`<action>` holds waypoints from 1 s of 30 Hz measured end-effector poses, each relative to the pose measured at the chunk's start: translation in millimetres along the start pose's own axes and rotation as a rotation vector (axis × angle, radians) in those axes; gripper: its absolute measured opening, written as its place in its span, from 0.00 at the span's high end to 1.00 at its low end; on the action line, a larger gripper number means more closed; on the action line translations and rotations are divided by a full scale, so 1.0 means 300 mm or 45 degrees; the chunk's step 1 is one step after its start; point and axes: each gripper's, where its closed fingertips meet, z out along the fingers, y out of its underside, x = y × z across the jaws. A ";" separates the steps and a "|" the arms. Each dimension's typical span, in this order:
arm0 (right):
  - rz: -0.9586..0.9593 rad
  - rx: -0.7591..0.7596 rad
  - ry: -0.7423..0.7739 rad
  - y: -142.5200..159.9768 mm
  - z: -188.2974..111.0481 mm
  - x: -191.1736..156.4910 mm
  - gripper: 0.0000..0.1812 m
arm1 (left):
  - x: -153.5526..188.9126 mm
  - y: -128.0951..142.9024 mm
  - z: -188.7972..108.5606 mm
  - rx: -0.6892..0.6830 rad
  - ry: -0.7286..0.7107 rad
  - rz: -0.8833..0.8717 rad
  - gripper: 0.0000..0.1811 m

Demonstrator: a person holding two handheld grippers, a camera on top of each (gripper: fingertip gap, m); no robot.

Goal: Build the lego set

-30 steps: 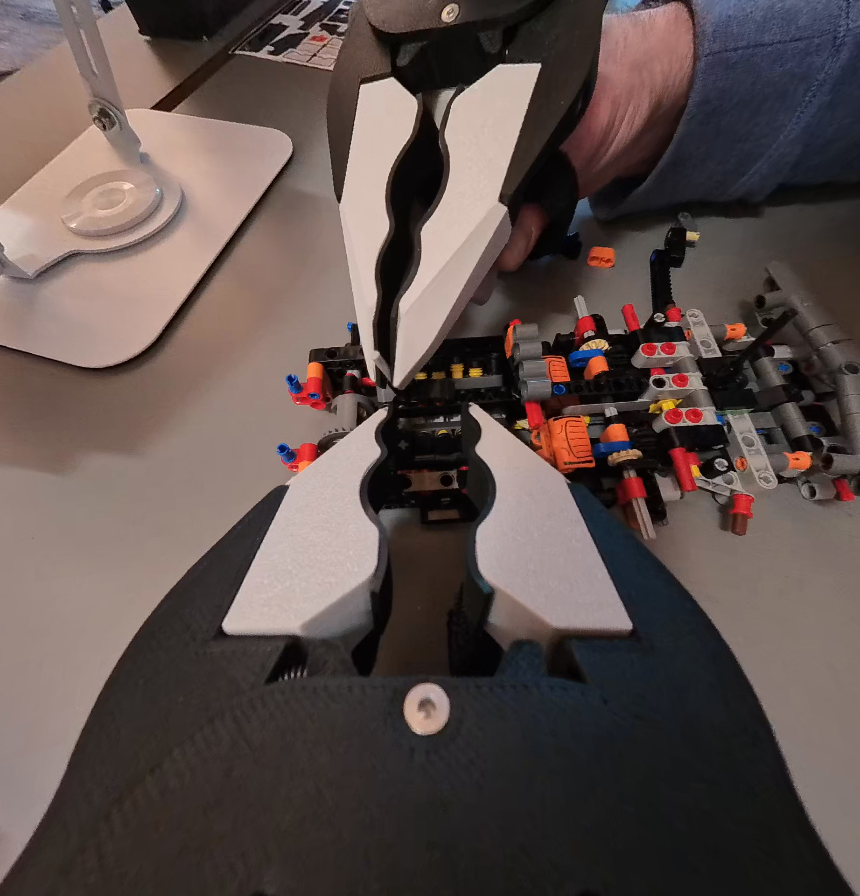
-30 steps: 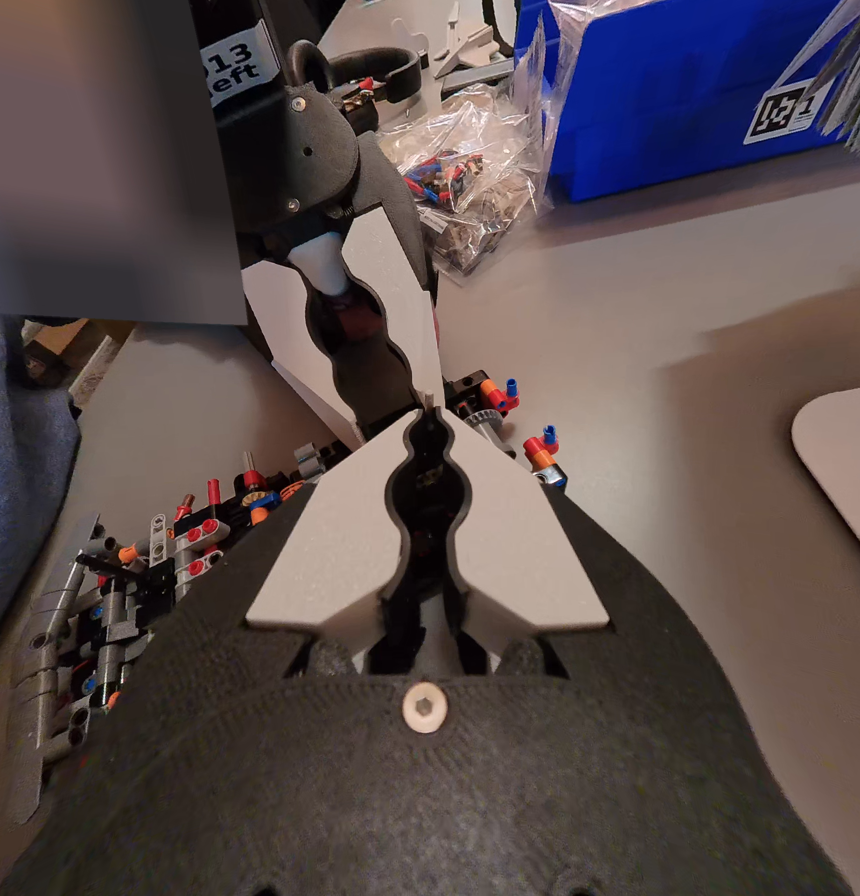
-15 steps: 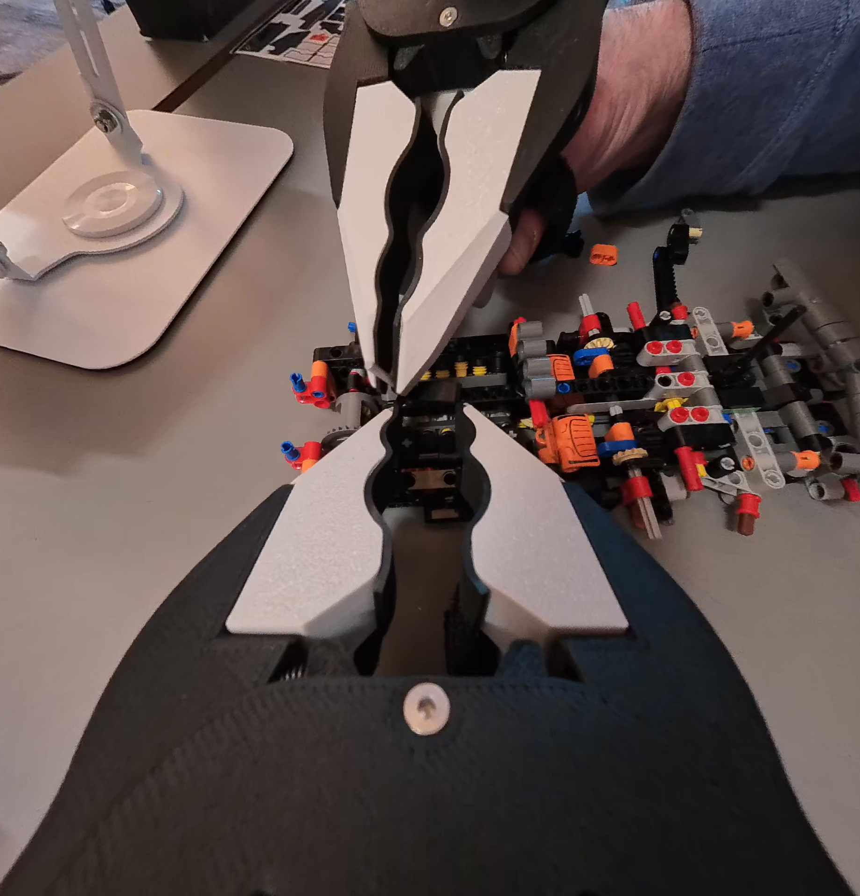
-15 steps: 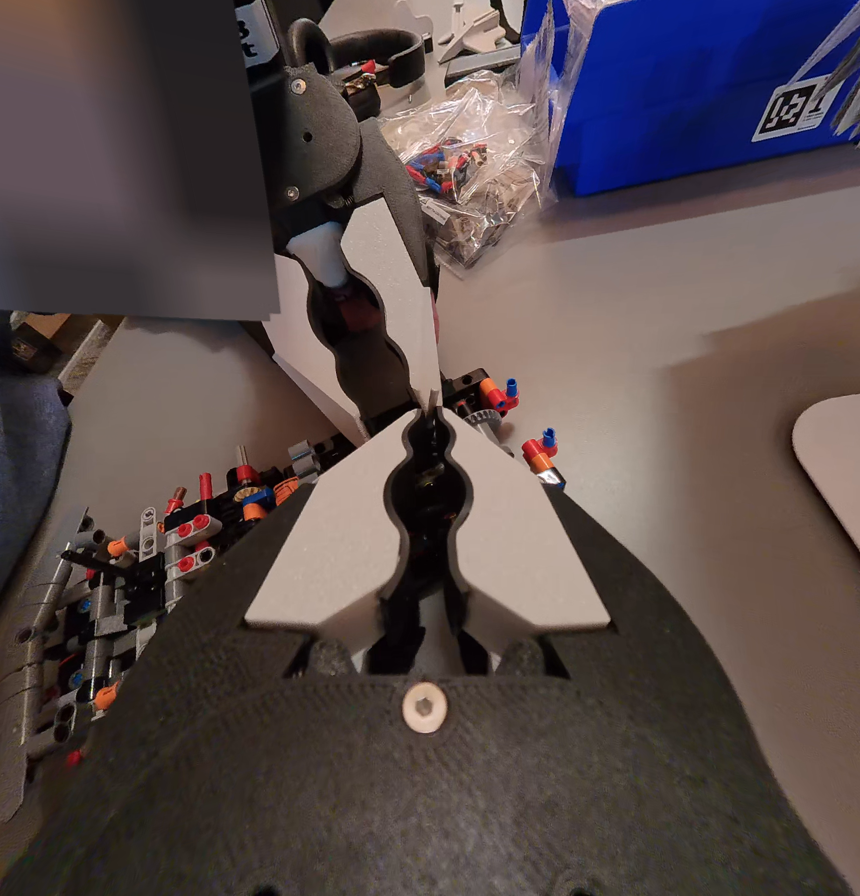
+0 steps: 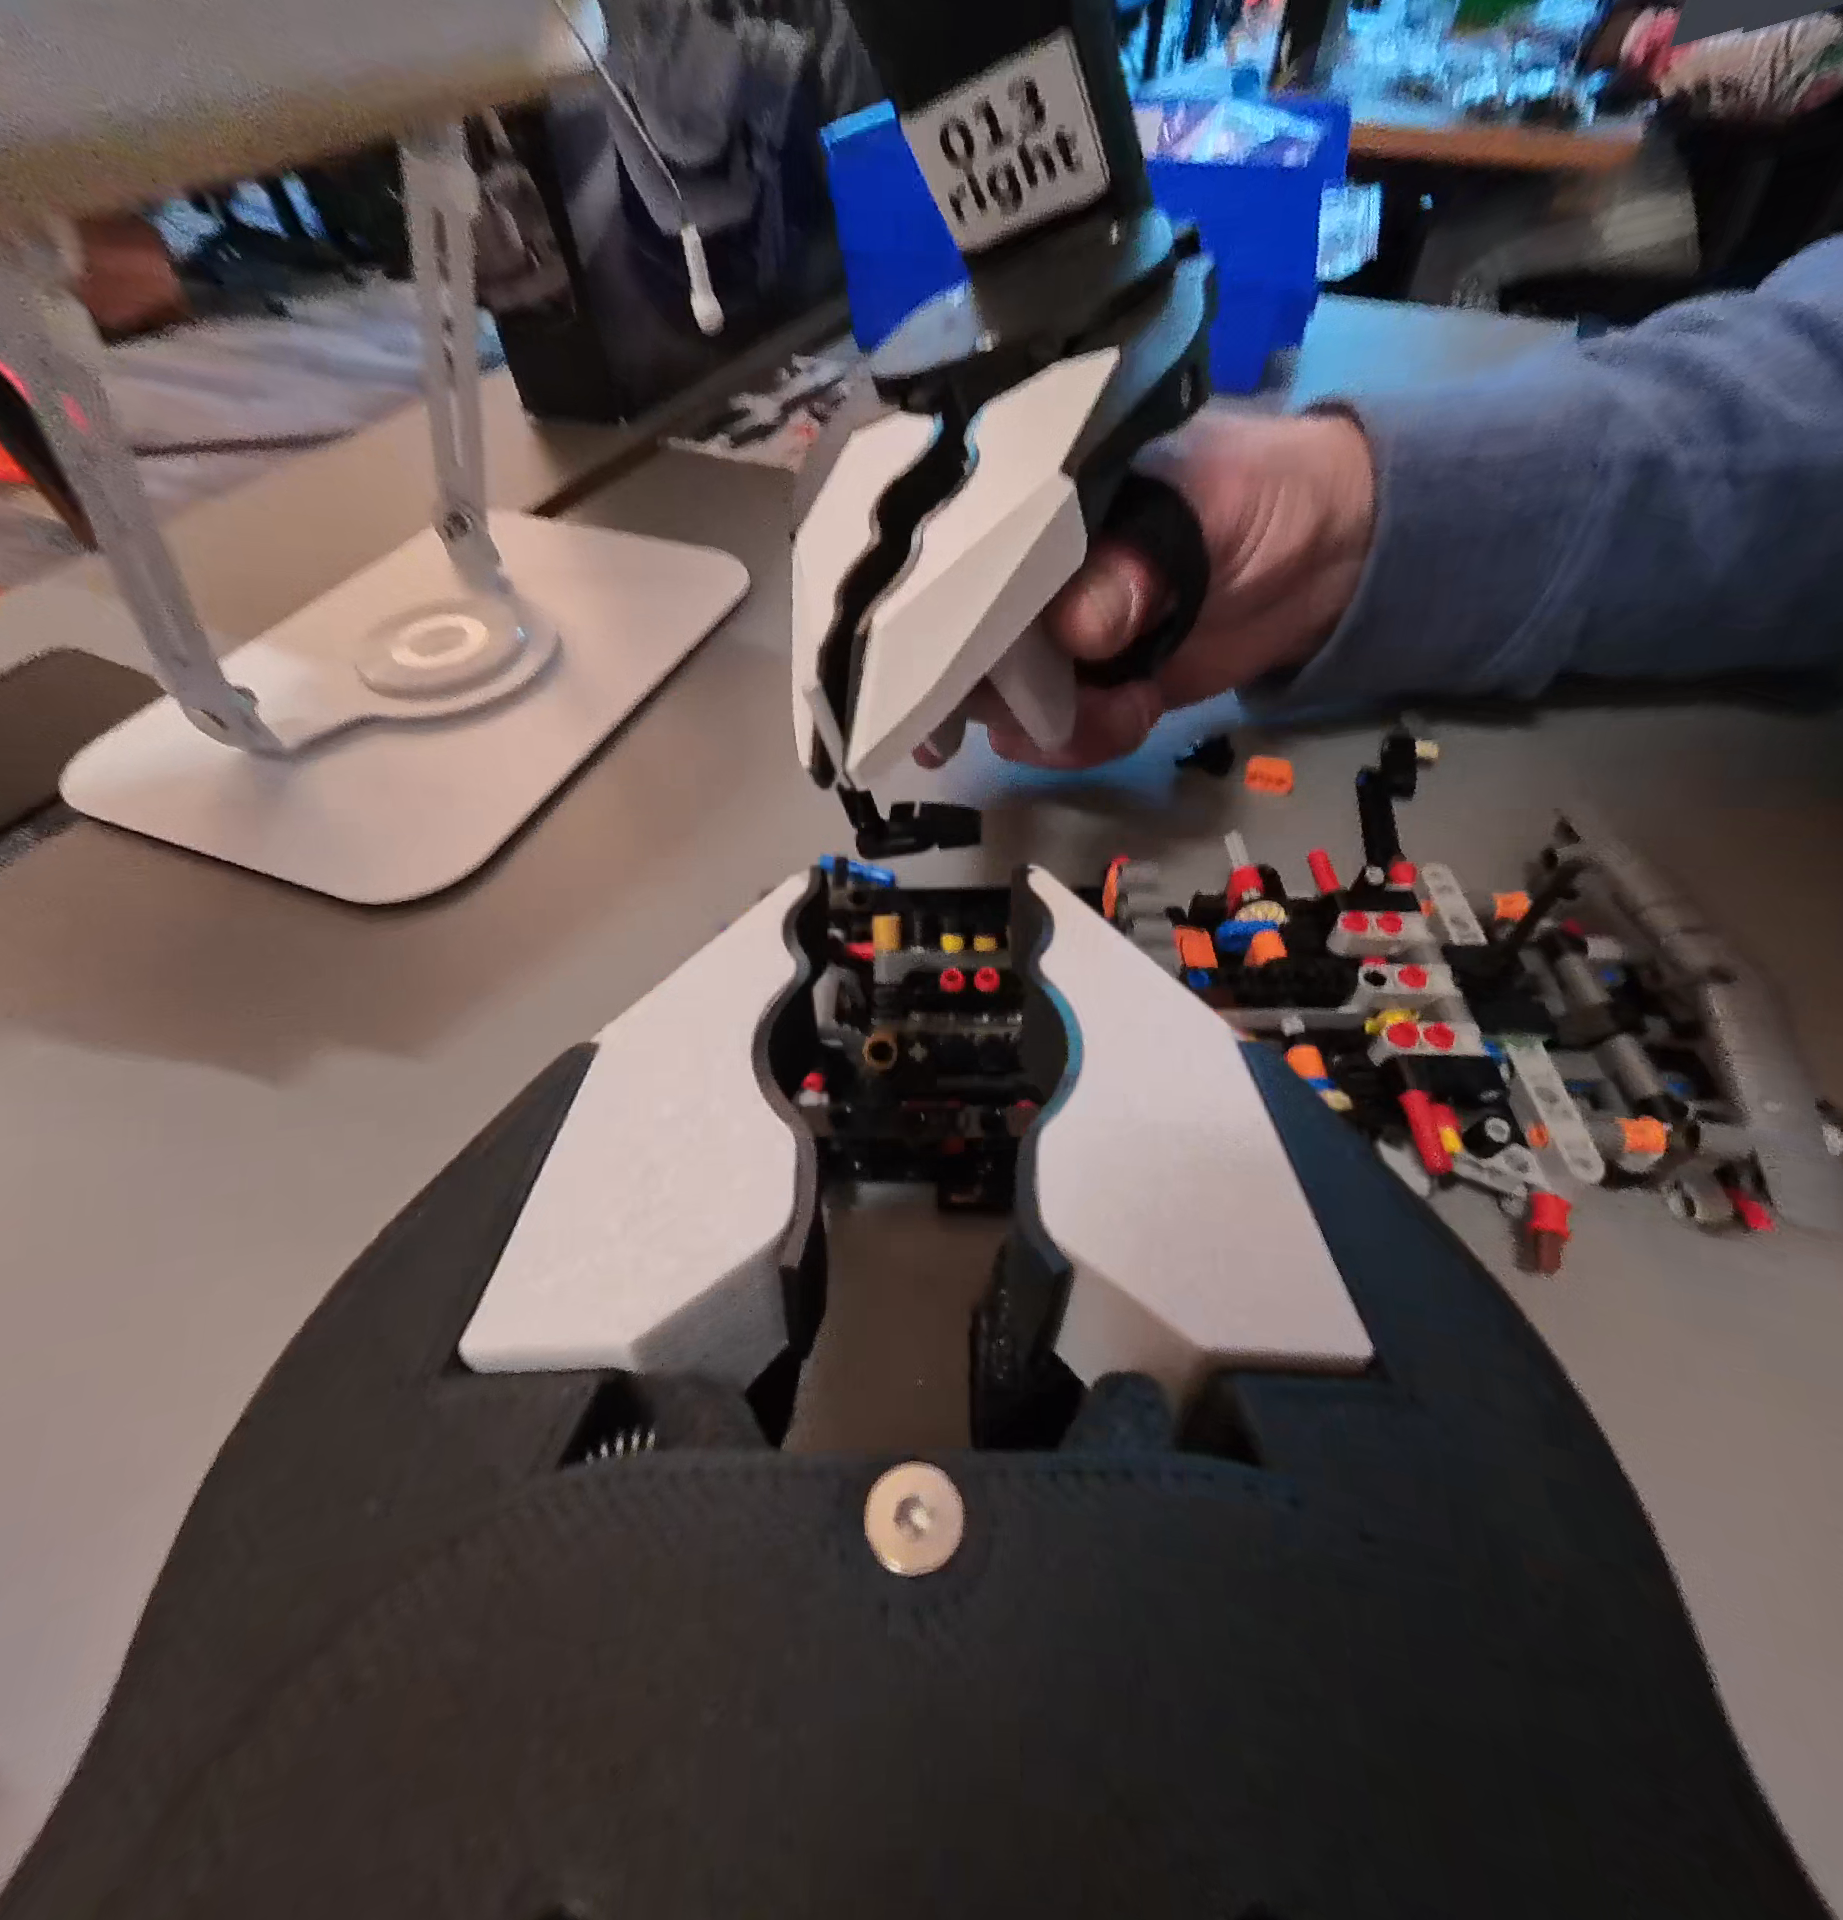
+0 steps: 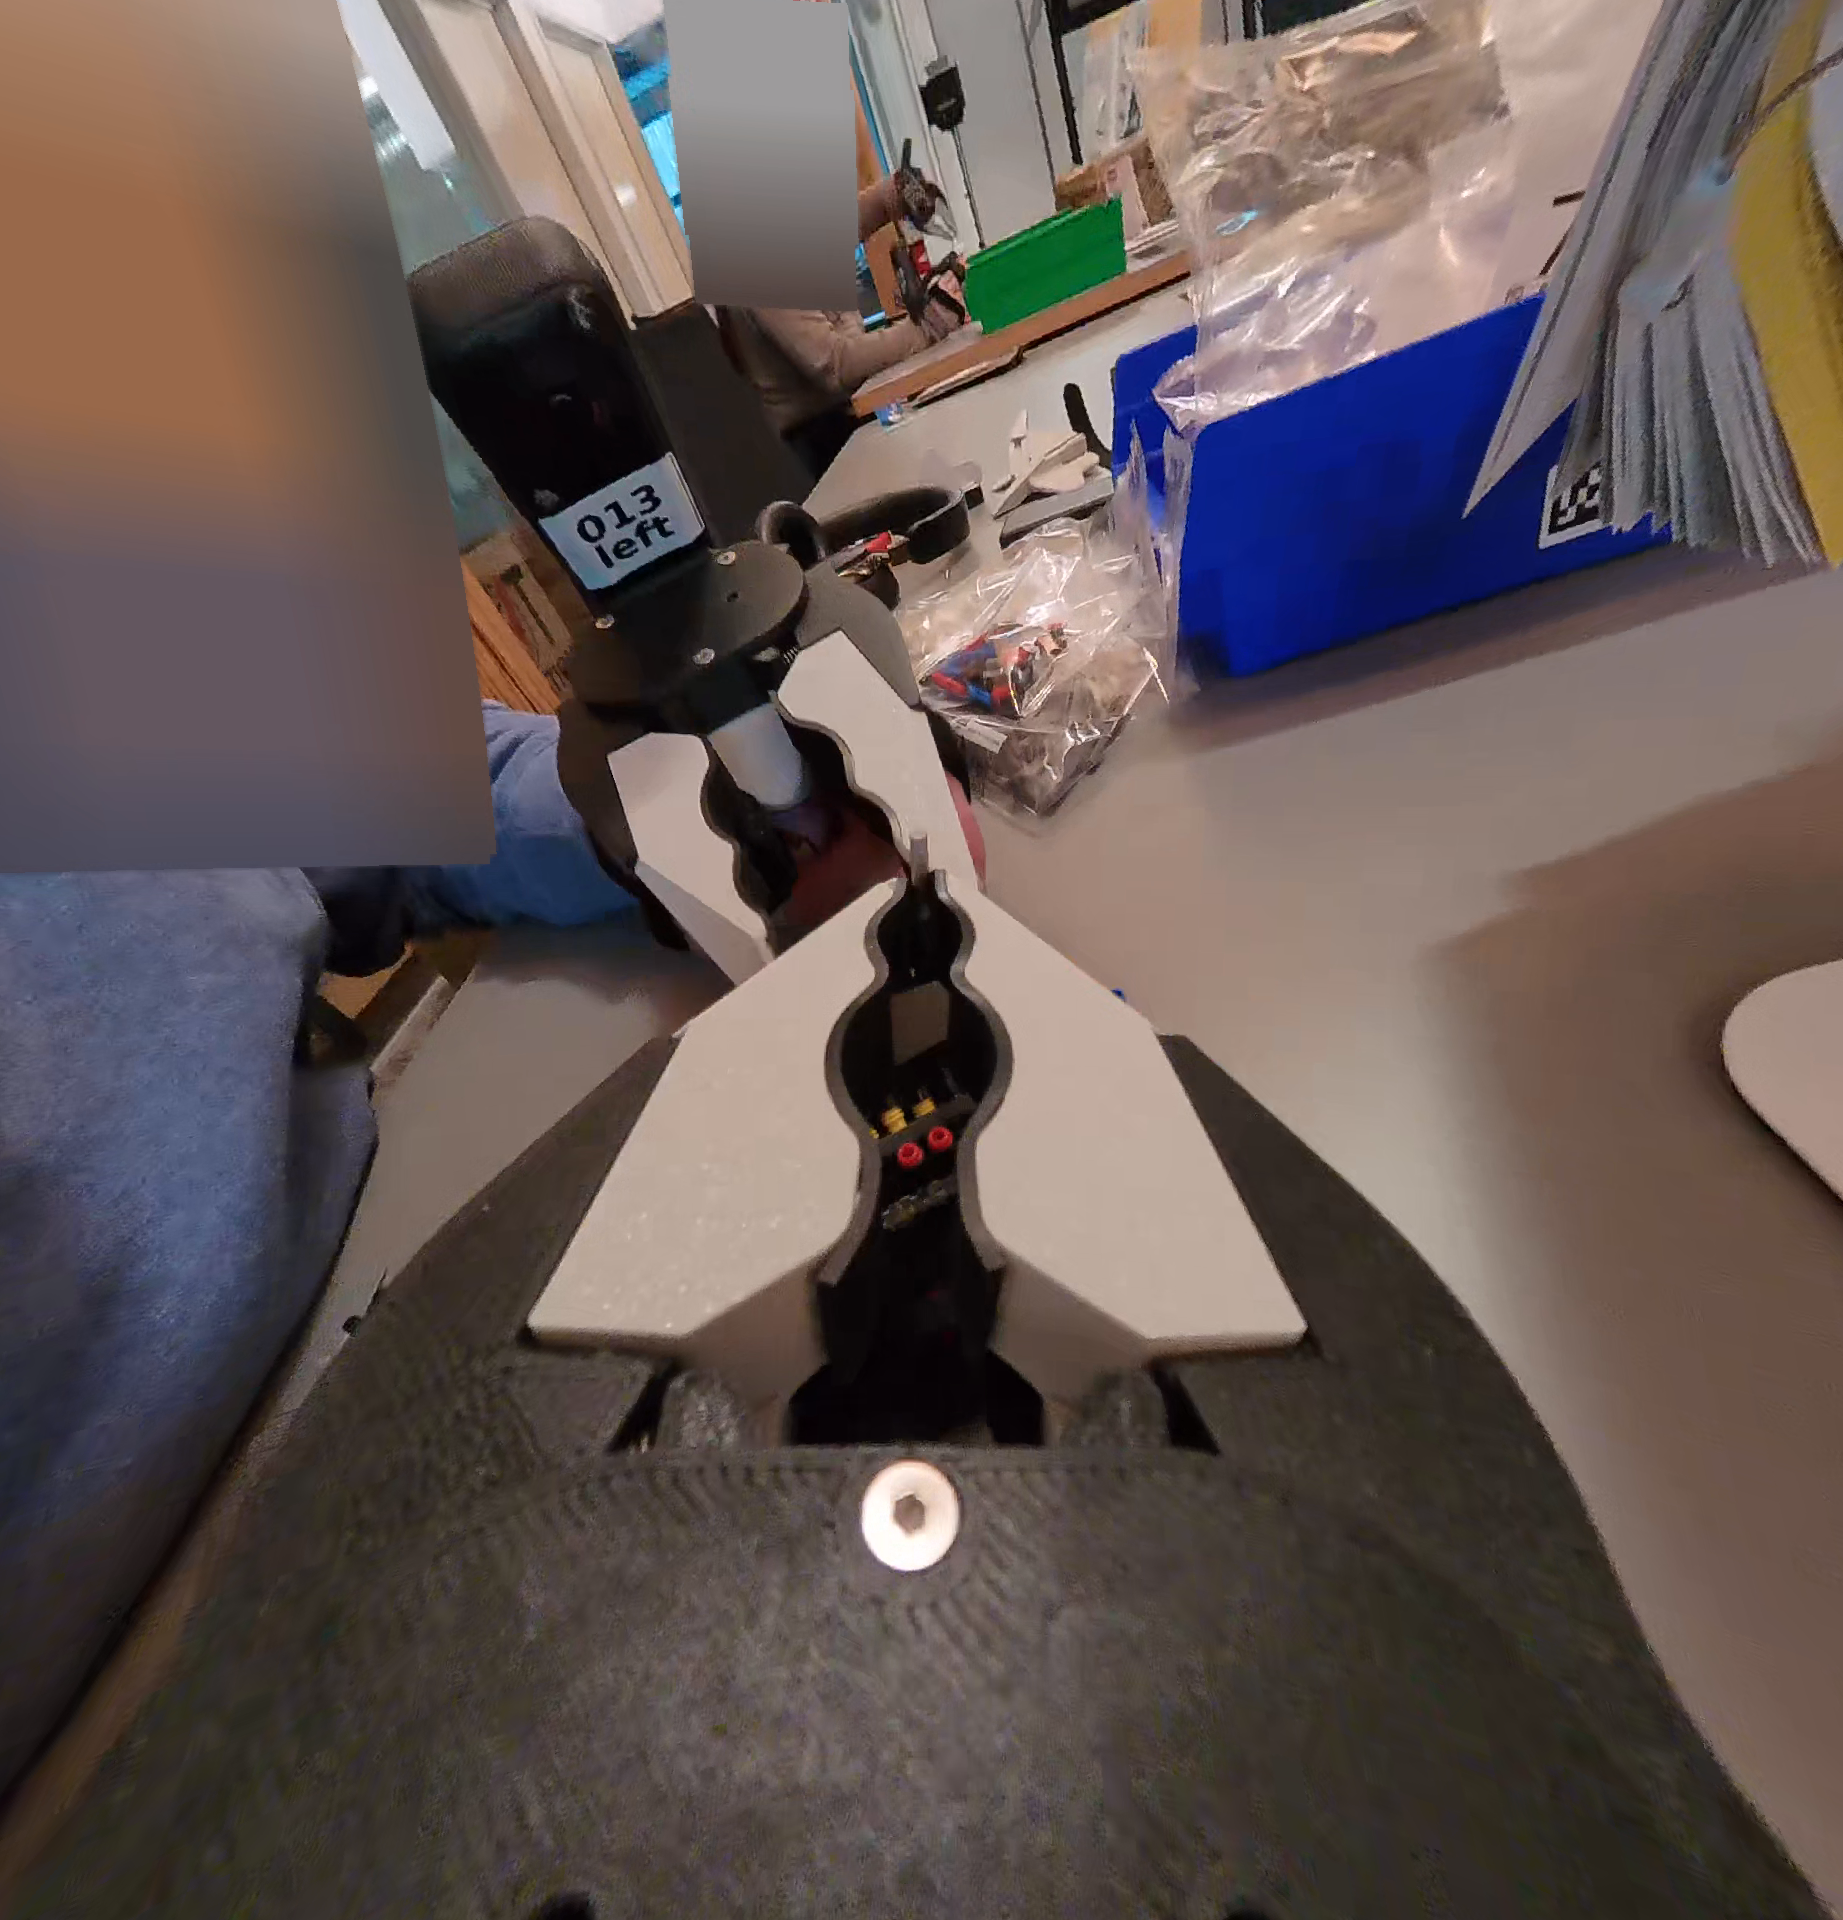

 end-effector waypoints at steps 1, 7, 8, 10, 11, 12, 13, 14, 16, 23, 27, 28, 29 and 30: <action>-0.010 0.003 0.001 -0.004 0.000 -0.001 1.00 | -0.004 -0.017 -0.005 0.033 -0.011 -0.006 0.82; -0.046 0.002 0.001 -0.019 0.010 -0.016 1.00 | 0.004 -0.044 -0.013 0.104 0.010 -0.044 0.88; -0.046 0.001 0.001 -0.020 0.012 -0.017 1.00 | 0.004 -0.045 -0.013 0.104 0.002 -0.034 0.88; -0.043 0.002 0.001 -0.024 0.013 -0.020 1.00 | 0.004 -0.050 -0.014 0.111 -0.010 -0.017 0.88; -0.042 0.004 0.004 -0.026 0.013 -0.021 1.00 | 0.005 -0.051 -0.015 0.116 -0.010 -0.016 0.89; -0.038 0.002 0.007 -0.027 0.013 -0.021 1.00 | 0.004 -0.052 -0.016 0.118 -0.013 -0.014 0.89; -0.035 -0.001 0.012 -0.028 0.013 -0.019 1.00 | 0.001 -0.051 -0.016 0.120 -0.022 -0.010 0.89; -0.033 -0.003 0.019 -0.028 0.013 -0.017 1.00 | -0.001 -0.051 -0.016 0.119 -0.031 -0.004 0.89; -0.022 -0.019 0.035 -0.025 0.013 -0.012 0.97 | -0.014 -0.048 -0.015 0.107 -0.073 0.013 0.89; 0.063 -0.196 0.330 -0.008 -0.039 0.033 0.90 | -0.062 -0.025 -0.010 -0.053 -0.324 0.245 0.88; 0.122 -0.366 0.430 0.044 -0.013 0.014 0.91 | -0.058 -0.009 0.006 -0.169 -0.407 0.398 0.88; 0.134 -0.382 0.447 0.050 -0.006 0.013 0.91 | -0.060 -0.005 0.007 -0.200 -0.436 0.439 0.88; 0.136 -0.397 0.475 0.056 -0.003 0.017 0.92 | -0.058 -0.004 0.007 -0.220 -0.454 0.472 0.88; 0.125 -0.418 0.506 0.064 -0.001 0.023 0.93 | -0.057 -0.002 0.006 -0.237 -0.467 0.491 0.88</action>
